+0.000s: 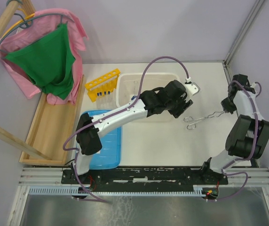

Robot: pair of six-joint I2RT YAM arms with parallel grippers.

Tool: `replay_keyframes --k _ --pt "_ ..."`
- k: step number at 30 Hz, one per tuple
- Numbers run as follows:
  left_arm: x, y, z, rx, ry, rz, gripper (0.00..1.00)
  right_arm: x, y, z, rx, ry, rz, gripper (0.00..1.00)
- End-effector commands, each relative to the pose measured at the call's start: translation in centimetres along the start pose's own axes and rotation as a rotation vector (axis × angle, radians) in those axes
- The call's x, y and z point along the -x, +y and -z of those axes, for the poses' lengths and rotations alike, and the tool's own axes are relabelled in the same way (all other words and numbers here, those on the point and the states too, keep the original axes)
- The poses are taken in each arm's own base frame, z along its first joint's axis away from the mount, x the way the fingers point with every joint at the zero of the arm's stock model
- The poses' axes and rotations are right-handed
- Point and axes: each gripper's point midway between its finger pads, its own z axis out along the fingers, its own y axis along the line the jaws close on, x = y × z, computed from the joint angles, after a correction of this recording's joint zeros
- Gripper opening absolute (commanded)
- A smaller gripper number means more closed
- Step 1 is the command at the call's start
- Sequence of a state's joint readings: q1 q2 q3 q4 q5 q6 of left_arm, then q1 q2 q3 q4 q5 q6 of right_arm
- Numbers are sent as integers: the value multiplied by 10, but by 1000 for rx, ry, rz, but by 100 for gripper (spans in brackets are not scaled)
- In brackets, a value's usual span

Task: Organize the chemistry lab equipment
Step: Pick up the chemistry item at the center of the board.

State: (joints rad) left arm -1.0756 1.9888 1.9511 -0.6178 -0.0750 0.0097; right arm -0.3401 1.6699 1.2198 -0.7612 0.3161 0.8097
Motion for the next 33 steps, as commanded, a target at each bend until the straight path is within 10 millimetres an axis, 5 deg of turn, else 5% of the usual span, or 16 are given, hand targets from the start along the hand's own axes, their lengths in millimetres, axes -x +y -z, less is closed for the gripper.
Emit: replay_keyframes --k 1,16,28,33 --pt "38 -8 26 -49 -120 10 57 30 -5 52 71 -135 -18 1" --pt "66 -44 44 -248 -193 104 60 29 2 129 260 -196 -22 1" --pt "82 -59 33 -159 -216 53 61 41 8 201 367 -239 56 1" --pt "93 -64 29 -112 -240 35 61 34 9 205 383 -216 83 1"
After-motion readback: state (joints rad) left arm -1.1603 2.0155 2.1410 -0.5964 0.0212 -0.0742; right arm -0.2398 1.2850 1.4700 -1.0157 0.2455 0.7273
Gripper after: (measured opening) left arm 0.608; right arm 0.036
